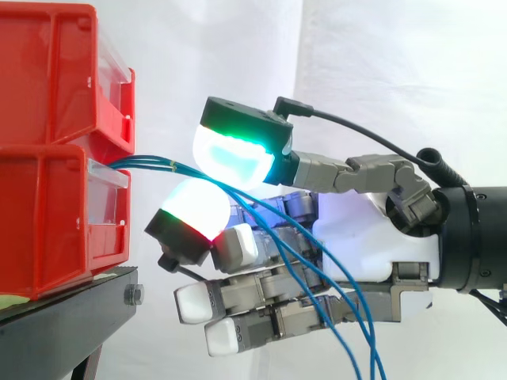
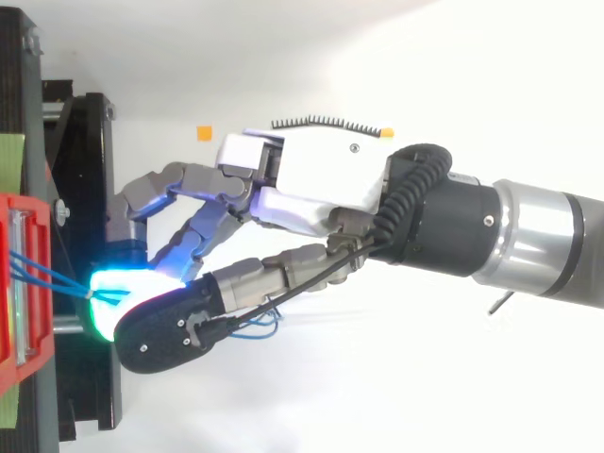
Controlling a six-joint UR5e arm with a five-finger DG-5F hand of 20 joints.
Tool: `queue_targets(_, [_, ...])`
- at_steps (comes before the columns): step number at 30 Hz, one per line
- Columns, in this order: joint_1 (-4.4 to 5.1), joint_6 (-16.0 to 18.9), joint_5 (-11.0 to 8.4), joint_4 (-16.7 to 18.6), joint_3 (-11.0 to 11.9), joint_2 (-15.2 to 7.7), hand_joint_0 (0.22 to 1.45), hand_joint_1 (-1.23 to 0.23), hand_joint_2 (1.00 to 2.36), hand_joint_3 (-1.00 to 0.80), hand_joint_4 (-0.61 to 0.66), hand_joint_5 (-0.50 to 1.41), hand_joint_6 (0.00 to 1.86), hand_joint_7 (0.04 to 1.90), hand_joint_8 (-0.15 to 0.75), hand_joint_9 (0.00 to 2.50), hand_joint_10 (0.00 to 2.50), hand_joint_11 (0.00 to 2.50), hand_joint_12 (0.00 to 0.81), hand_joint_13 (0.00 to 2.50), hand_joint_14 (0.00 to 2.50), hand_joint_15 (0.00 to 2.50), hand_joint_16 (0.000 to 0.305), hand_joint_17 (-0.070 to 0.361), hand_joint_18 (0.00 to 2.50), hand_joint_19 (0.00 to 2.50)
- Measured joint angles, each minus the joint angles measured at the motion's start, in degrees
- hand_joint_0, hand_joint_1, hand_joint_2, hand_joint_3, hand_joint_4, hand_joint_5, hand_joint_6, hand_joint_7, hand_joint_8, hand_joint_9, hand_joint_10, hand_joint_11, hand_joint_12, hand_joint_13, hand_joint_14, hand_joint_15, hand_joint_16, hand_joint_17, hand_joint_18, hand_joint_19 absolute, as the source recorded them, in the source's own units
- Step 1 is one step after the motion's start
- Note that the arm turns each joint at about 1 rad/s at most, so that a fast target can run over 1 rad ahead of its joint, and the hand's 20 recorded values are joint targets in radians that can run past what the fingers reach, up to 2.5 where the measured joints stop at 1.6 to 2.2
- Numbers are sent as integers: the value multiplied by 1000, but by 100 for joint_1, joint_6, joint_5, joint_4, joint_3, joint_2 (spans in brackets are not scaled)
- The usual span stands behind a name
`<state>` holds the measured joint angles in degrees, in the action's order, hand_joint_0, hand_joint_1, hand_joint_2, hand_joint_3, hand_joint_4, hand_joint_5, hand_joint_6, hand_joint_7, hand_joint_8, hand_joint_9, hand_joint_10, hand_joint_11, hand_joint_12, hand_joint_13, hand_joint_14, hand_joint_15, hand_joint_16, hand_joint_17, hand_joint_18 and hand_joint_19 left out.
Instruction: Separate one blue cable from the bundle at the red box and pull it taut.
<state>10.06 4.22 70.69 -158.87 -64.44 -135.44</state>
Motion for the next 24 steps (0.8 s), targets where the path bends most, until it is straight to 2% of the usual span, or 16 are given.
queue_targets(5, [-10,0,-2,-11,24,0,624,-856,1020,-208,77,-189,870,1204,310,984,29,1015,396,867,21,547,46,103,603,606])
queue_targets(9, [-12,0,-5,-7,26,0,682,-939,1016,-307,96,-201,880,1187,306,949,27,1014,391,860,21,548,46,104,603,577])
queue_targets(13, [-11,-2,-10,-10,32,0,764,-947,1002,-484,116,-199,886,1169,310,952,26,1027,384,870,23,552,46,103,632,551])
queue_targets(16, [-8,-6,-11,-12,30,0,781,-947,1000,-500,112,-195,889,1163,305,961,27,1026,381,881,22,563,46,102,651,539])
queue_targets(21, [-5,-9,-12,-13,30,0,759,-960,1000,-500,108,-184,891,1173,308,982,28,1033,378,892,23,567,45,101,662,534])
queue_targets(24, [-1,-9,-12,-13,29,0,687,-949,1000,-500,115,-172,888,1174,311,1005,29,1044,379,893,23,571,44,100,658,550])
